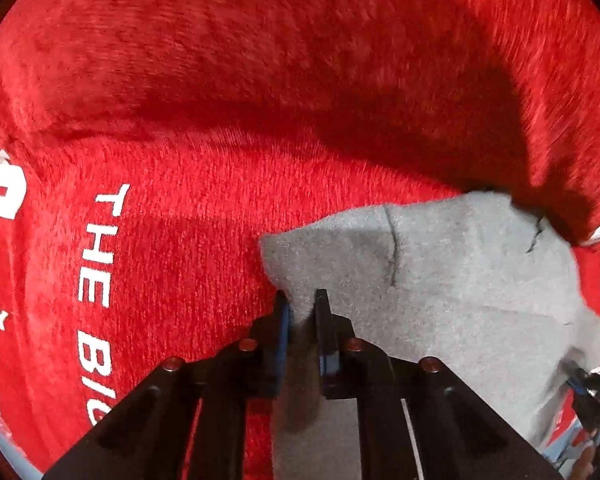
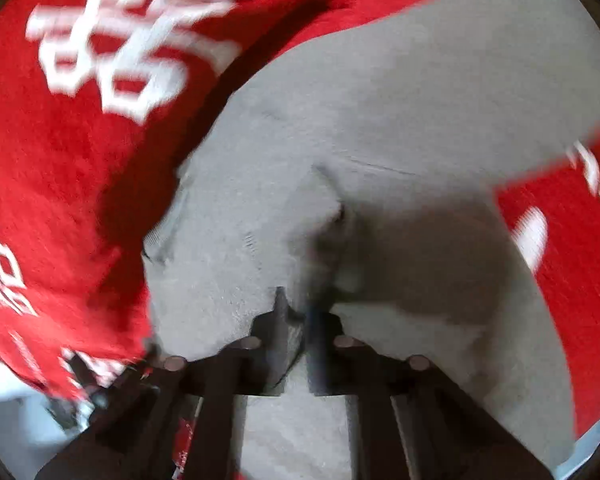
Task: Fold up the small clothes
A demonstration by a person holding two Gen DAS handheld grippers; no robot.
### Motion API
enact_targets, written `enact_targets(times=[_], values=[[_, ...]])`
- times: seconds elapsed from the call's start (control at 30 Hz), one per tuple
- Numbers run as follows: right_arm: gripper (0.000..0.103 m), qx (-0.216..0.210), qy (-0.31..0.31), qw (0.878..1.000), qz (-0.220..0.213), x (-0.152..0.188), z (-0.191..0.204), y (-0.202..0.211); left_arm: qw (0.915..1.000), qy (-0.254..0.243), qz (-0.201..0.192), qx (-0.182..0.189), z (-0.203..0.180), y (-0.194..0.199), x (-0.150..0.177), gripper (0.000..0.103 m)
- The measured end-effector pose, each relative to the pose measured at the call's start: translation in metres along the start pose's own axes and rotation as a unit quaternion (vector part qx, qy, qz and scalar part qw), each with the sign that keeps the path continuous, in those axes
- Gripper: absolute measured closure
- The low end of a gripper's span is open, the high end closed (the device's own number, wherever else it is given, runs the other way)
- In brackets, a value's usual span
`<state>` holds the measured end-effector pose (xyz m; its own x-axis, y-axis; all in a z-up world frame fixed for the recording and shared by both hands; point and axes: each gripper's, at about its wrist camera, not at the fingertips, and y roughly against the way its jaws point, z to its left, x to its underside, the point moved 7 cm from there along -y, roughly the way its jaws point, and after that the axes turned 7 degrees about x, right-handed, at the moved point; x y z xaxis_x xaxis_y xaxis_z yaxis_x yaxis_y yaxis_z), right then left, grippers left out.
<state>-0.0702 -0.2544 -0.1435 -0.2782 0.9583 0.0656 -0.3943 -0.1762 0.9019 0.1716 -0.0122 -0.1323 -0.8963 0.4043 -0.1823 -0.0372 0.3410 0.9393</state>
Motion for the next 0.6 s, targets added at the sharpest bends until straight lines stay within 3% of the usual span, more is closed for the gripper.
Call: enact_targets(times=[0.1, 0.2, 0.27, 0.4, 0.43, 0.47, 0.53, 0.6], values=[[0.095, -0.014, 0.125, 0.991, -0.049, -0.014, 0.056, 0.018, 0.9993, 0.025, -0.024, 0.013, 0.01, 0.016, -0.002, 0.094], [0.095, -0.01, 0.185, 0.979, -0.086, -0.025, 0.077, 0.034, 0.9983, 0.049, -0.027, 0.019, 0.022, 0.015, -0.003, 0.094], [0.095, 0.007, 0.185, 0.979, -0.088, -0.034, 0.072, 0.026, 0.9976, 0.062, -0.026, 0.017, 0.027, 0.011, -0.004, 0.094], [0.092, 0.076, 0.144, 0.986, -0.03, -0.044, 0.03, -0.025, 0.9956, 0.083, -0.042, -0.008, 0.041, 0.013, -0.006, 0.094], [0.09, 0.071, 0.122, 0.99, -0.018, -0.043, 0.021, -0.031, 0.9951, 0.087, -0.045, -0.016, 0.046, 0.016, -0.006, 0.094], [0.086, 0.055, 0.107, 0.992, -0.024, -0.042, 0.017, -0.027, 0.995, 0.087, -0.046, -0.018, 0.051, 0.017, -0.007, 0.094], [0.064, 0.06, 0.091, 0.994, -0.021, -0.037, 0.013, -0.02, 0.9963, 0.071, -0.043, -0.023, 0.05, 0.023, -0.008, 0.094], [0.059, 0.047, 0.085, 0.995, -0.011, -0.025, 0.018, -0.014, 0.9975, 0.043, -0.041, -0.038, 0.046, 0.032, -0.006, 0.094]])
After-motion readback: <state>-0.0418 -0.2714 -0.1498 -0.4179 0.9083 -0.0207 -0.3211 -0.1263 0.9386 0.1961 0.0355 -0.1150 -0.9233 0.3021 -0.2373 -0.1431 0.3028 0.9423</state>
